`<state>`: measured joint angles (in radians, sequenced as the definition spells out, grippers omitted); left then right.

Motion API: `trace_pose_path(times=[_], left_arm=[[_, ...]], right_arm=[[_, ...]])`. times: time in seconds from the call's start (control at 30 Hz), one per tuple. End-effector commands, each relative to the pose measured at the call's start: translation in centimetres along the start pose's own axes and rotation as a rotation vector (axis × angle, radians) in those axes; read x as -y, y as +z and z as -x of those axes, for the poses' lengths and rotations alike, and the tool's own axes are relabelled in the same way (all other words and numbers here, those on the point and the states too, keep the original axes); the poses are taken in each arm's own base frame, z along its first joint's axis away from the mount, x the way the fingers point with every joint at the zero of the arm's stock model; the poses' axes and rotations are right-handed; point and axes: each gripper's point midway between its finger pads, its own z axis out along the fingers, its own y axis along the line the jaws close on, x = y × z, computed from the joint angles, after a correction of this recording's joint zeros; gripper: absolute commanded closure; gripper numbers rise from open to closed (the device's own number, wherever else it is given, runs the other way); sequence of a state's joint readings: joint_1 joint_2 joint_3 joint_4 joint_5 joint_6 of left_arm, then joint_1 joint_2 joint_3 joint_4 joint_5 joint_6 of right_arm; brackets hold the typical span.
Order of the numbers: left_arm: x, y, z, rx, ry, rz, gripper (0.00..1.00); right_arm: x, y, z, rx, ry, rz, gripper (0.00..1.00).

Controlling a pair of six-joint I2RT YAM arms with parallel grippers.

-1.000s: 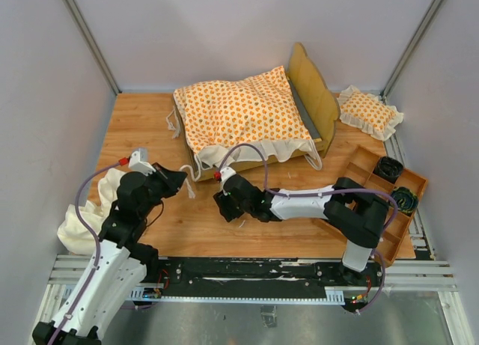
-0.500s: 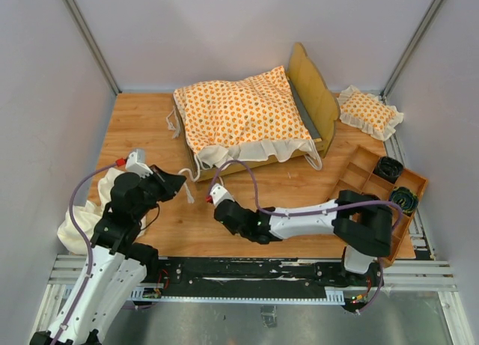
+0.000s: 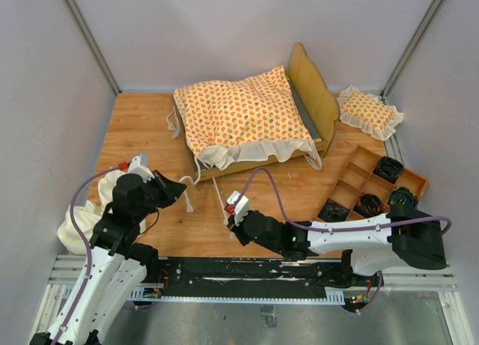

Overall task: Set up the pet bed
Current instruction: Tie the ropes to the bed frame.

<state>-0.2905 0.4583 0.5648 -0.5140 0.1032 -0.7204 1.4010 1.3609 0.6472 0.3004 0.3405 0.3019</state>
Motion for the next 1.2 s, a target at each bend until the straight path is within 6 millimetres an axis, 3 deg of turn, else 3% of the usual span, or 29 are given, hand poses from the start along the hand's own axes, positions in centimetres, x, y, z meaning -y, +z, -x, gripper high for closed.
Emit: trace_pose_path(times=[0.0,0.13,0.23,0.37,0.47,0.57,0.67,0.8,0.93,1.17], left_arm=[[0.6,-0.7,0.4,-0.010,0.004,0.002,1.00],[0.6,-1.0,0.4,-0.010,-0.004,0.006,1.00],[0.5,-0.4,-1.2,-0.051,-0.031,-0.034,1.00],[-1.0,1.4,-4.3,-0.118,-0.062,-0.060,1.00],[-1.2,2.5,-6.2,-0.181,-0.156,-0.085,0.99],[-0.7,3.3,-7.6,-0.240,-0.207,-0.140,0.79],[-0.9,3.6,-6.1,-0.196,-0.148,-0.095,0.51],[-0.4,2.9,-1.6,-0.030,-0.133,-0.026,0.40],[0.1,2.1,0.6,0.053,-0.189,0.001,0.36],[1.7,2.0,-0.3,0.024,-0.329,-0.106,0.35]], right_arm=[[-1.2,-0.8,2.5,0.097,0.067,0.062,1.00],[-2.1,-0.4,2.0,0.090,0.087,0.104,1.00],[-1.9,0.1,1.7,0.086,0.104,0.088,1.00],[1.0,0.0,4.5,0.116,0.228,0.025,1.00],[1.9,-0.1,7.8,0.155,0.307,0.058,1.00],[1.1,0.6,11.0,0.188,0.324,0.106,1.00],[0.4,1.7,13.5,0.205,0.340,0.152,1.00],[-0.1,3.2,14.2,0.205,0.302,0.188,1.00],[1.0,4.1,13.7,0.215,0.329,0.182,1.00],[0.1,4.5,13.6,0.236,0.292,0.270,1.00]])
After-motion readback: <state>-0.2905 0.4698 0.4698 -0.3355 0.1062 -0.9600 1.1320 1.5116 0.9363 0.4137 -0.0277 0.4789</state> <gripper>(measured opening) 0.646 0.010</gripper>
